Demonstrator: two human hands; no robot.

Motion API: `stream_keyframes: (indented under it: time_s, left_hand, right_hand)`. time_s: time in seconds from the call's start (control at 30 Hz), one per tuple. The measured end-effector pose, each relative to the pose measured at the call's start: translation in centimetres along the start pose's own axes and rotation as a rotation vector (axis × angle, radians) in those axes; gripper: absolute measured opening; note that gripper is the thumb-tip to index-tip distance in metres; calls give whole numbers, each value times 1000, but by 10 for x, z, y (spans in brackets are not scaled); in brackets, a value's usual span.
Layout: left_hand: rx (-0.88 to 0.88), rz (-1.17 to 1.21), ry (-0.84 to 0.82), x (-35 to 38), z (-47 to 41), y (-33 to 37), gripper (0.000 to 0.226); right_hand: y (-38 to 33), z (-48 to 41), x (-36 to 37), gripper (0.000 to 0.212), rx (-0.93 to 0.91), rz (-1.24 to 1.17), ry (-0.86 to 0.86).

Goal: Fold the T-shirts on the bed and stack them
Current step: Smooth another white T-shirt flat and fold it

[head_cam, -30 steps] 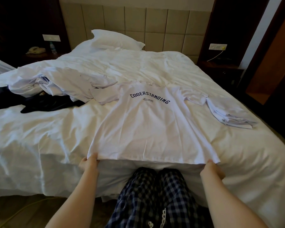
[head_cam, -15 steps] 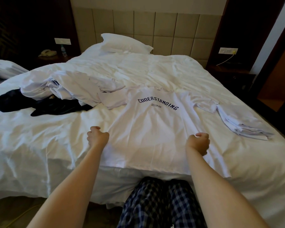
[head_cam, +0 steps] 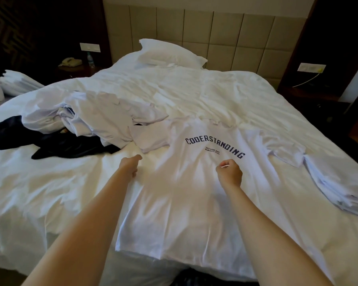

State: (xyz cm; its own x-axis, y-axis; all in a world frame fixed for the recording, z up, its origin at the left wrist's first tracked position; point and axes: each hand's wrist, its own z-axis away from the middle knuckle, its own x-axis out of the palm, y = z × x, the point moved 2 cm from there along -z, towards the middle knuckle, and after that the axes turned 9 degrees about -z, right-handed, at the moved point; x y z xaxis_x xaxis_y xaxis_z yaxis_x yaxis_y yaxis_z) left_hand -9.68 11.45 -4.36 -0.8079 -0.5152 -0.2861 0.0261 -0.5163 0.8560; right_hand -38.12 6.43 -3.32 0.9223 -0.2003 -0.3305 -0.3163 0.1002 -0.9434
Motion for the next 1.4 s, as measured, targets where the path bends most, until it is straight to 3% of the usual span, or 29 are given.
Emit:
stream_keyframes:
  time_s: [0.3, 0.43, 0.5, 0.63, 0.83, 0.9, 0.97, 1.1, 1.2, 1.3, 1.4]
  left_hand:
    - [-143, 386, -128, 44, -78, 23, 19]
    - [-164, 547, -107, 60, -111, 40, 46]
    - [-138, 549, -106, 64, -125, 52, 48]
    - [84, 395, -54, 65, -142, 101, 31]
    - [436, 213, -279, 113, -97, 201, 47]
    - [518, 82, -303, 141, -82, 220, 67]
    - [560, -15, -329, 171, -70, 226, 75]
    - [631, -244, -397, 235, -49, 212, 65]
    - [774, -508, -447, 283, -36, 185, 43]
    - [866, -810, -486, 322, -36, 156, 51]
    - [860, -1005, -671, 343, -37, 137, 30]
  right_hand:
    - [-14, -68, 68, 15, -23, 26, -204]
    - [-12, -91, 93, 14, 14, -38, -271]
    - [-11, -101, 101, 14, 30, -52, -295]
    - [-19, -125, 108, 17, 39, -89, -306]
    - [-57, -159, 97, 11, 185, -422, -384]
    - [-70, -172, 87, 11, 224, -561, -396]
    - [-78, -185, 75, 17, 253, -688, -400]
    - [-75, -214, 46, 50, 334, -913, -489]
    - [-52, -232, 23, 55, 407, -941, -440]
    - [-21, -243, 4, 46, 473, -835, -343]
    - [7, -249, -11, 35, 537, -639, -291]
